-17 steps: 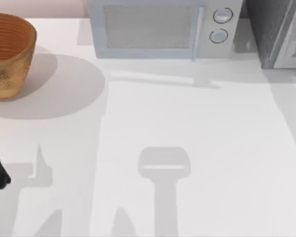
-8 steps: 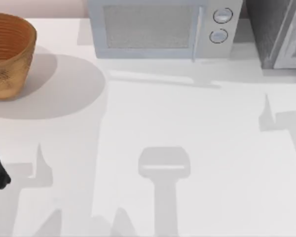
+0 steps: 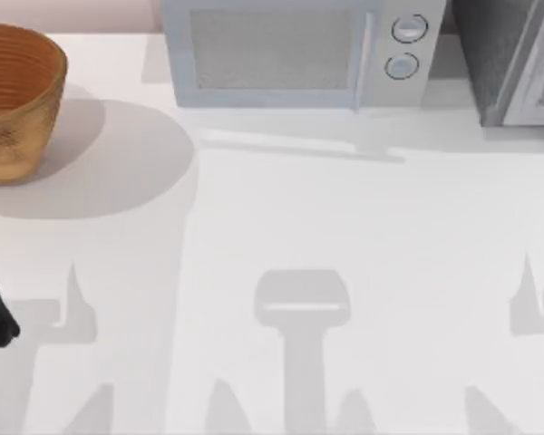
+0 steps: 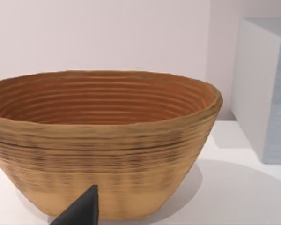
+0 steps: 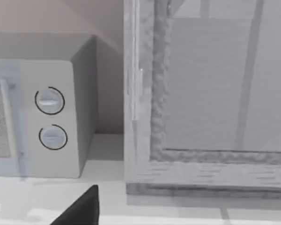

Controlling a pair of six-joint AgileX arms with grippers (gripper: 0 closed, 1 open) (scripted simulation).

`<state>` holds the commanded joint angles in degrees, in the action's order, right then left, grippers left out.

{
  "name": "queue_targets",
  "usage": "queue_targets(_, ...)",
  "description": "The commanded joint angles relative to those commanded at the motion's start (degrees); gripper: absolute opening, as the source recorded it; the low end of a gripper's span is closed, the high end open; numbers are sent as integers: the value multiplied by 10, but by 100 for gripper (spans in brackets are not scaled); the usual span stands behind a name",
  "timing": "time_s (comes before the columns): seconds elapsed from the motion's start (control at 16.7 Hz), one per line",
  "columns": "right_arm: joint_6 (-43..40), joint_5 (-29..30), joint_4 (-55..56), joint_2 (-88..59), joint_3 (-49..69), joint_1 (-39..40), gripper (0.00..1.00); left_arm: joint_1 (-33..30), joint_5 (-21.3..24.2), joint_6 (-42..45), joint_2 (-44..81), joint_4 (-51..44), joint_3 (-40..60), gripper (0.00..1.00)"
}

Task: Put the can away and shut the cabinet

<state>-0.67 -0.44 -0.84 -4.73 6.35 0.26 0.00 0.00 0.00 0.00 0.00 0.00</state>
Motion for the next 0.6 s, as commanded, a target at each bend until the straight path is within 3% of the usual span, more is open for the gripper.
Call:
queue_targets(0.24, 7, 4, 8, 47, -63, -3, 100, 0, 0, 0, 0, 0, 0, 100)
queue_targets(0.6, 6, 3, 8, 44, -63, -1, 100, 0, 0, 0, 0, 0, 0, 100)
